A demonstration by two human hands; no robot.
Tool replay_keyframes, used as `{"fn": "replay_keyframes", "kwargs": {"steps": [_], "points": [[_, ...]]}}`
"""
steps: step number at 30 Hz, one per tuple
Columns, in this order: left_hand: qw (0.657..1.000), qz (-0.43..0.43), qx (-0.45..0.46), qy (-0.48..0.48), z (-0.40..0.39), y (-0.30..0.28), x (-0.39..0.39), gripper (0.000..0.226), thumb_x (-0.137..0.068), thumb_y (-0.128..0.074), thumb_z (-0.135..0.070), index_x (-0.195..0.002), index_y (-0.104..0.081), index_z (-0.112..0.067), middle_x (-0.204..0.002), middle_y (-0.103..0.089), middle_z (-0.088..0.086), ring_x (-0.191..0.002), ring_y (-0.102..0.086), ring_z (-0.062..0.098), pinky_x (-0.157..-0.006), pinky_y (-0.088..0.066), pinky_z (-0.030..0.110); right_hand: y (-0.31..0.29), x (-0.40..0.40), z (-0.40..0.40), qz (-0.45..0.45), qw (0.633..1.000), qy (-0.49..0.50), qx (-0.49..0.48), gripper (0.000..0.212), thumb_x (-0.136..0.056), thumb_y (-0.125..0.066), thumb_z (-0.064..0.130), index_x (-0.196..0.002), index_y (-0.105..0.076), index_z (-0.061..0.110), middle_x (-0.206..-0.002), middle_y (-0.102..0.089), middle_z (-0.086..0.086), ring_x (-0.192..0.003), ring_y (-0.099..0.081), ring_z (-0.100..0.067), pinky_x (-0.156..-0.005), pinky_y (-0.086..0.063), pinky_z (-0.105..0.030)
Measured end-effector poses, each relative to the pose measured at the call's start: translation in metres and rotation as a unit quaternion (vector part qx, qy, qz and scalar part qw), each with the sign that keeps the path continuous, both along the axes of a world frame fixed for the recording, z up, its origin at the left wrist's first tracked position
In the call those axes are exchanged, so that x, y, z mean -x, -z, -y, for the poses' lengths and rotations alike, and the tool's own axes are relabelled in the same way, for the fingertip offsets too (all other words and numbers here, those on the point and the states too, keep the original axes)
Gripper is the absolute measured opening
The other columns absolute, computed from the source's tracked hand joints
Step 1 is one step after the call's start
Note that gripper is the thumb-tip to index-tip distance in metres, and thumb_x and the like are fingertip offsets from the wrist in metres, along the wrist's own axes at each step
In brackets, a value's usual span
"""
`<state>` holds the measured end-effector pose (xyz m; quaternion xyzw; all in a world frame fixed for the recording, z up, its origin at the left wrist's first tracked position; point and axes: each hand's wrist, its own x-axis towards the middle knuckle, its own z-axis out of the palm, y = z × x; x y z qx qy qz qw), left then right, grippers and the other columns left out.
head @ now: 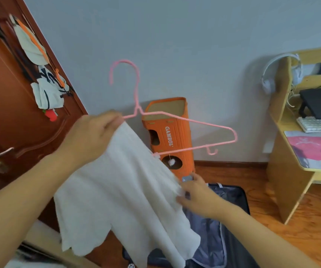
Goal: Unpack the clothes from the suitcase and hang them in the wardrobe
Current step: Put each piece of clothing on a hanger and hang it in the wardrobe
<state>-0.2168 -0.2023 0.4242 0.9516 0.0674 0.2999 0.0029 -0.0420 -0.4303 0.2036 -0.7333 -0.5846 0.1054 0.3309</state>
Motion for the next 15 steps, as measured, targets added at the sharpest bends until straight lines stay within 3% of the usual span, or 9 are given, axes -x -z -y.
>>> {"fn": "replay_keyframes", "kwargs": {"steps": [2, 4, 5, 7, 9, 11, 13, 15], "points": [[0.998, -0.020, -0.057, 0.000, -0.039, 0.011, 0.026, 0.050, -0.105, -0.030, -0.057, -0.107, -0.064, -0.020, -0.078, -0.071, 0.009, -0.067, -0.067, 0.038, -0.059, -0.055, 0.046, 0.000, -0.036, 0.020, 0.157, 0.986, 0.030, -0.052, 0.037, -0.071, -0.059, 0.001, -0.103, -0.069, 0.018, -0.111, -0.067, 0.005, -0.117, -0.058, -0.022, -0.114, -0.030, -0.041], [0.989, -0.041, -0.140, 0.030, -0.061, 0.033, 0.048, 0.039, -0.107, -0.035, -0.048, -0.105, -0.062, -0.020, -0.078, -0.074, 0.009, -0.062, -0.070, 0.034, -0.051, -0.056, 0.044, -0.020, -0.065, 0.034, 0.260, 0.963, 0.026, -0.059, 0.052, -0.064, -0.064, -0.008, -0.109, -0.070, 0.017, -0.119, -0.067, 0.002, -0.120, -0.057, -0.019, -0.110, -0.040, -0.047], [0.984, -0.046, -0.165, 0.042, -0.065, 0.042, 0.055, 0.028, -0.106, -0.041, -0.041, -0.106, -0.060, -0.021, -0.076, -0.074, 0.007, -0.058, -0.070, 0.031, -0.047, -0.056, 0.042, -0.035, -0.071, 0.038, 0.281, 0.958, 0.012, -0.056, 0.045, -0.068, -0.066, -0.007, -0.107, -0.070, 0.017, -0.117, -0.067, 0.001, -0.117, -0.058, -0.020, -0.103, -0.048, -0.047], [0.980, -0.057, -0.181, 0.050, -0.071, 0.053, 0.058, 0.015, -0.102, -0.049, -0.032, -0.108, -0.057, -0.021, -0.073, -0.073, 0.005, -0.055, -0.069, 0.028, -0.042, -0.054, 0.039, -0.059, -0.074, 0.037, 0.301, 0.949, 0.000, -0.091, 0.027, -0.079, -0.053, -0.001, -0.096, -0.070, 0.011, -0.105, -0.068, -0.005, -0.103, -0.062, -0.029, -0.078, -0.058, -0.045], [0.973, -0.058, -0.222, 0.033, -0.074, 0.061, 0.055, 0.019, -0.105, -0.044, -0.032, -0.107, -0.059, -0.019, -0.068, -0.070, 0.004, -0.050, -0.065, 0.030, -0.037, -0.049, 0.037, -0.081, -0.064, 0.024, 0.303, 0.939, 0.004, -0.161, 0.022, -0.078, -0.044, -0.005, -0.081, -0.064, 0.004, -0.088, -0.063, -0.010, -0.085, -0.058, -0.034, -0.063, -0.054, -0.045], [0.967, -0.032, -0.253, -0.009, -0.075, 0.070, 0.050, 0.039, -0.110, -0.035, -0.037, -0.102, -0.066, -0.016, -0.065, -0.067, 0.002, -0.049, -0.064, 0.031, -0.036, -0.046, 0.037, -0.103, -0.046, 0.002, 0.255, 0.937, 0.001, -0.239, 0.021, -0.079, -0.044, -0.011, -0.079, -0.061, 0.000, -0.090, -0.061, -0.011, -0.088, -0.055, -0.033, -0.071, -0.051, -0.043], [0.978, 0.009, -0.201, -0.060, -0.068, 0.074, 0.046, 0.049, -0.110, -0.033, -0.044, -0.099, -0.070, -0.014, -0.068, -0.068, 0.002, -0.054, -0.066, 0.032, -0.040, -0.048, 0.041, -0.117, -0.030, -0.018, 0.194, 0.944, 0.018, -0.265, 0.021, -0.089, -0.050, 0.000, -0.103, -0.066, 0.002, -0.117, -0.059, -0.009, -0.111, -0.052, -0.027, -0.095, -0.045, -0.033], [0.990, 0.044, -0.094, -0.095, -0.058, 0.068, 0.045, 0.048, -0.107, -0.035, -0.048, -0.101, -0.069, -0.016, -0.067, -0.067, 0.003, -0.059, -0.065, 0.035, -0.048, -0.051, 0.044, -0.117, -0.034, -0.029, 0.128, 0.980, 0.025, -0.153, 0.035, -0.098, -0.055, 0.025, -0.131, -0.055, 0.014, -0.129, -0.052, 0.000, -0.122, -0.046, -0.020, -0.104, -0.038, -0.030]]}}
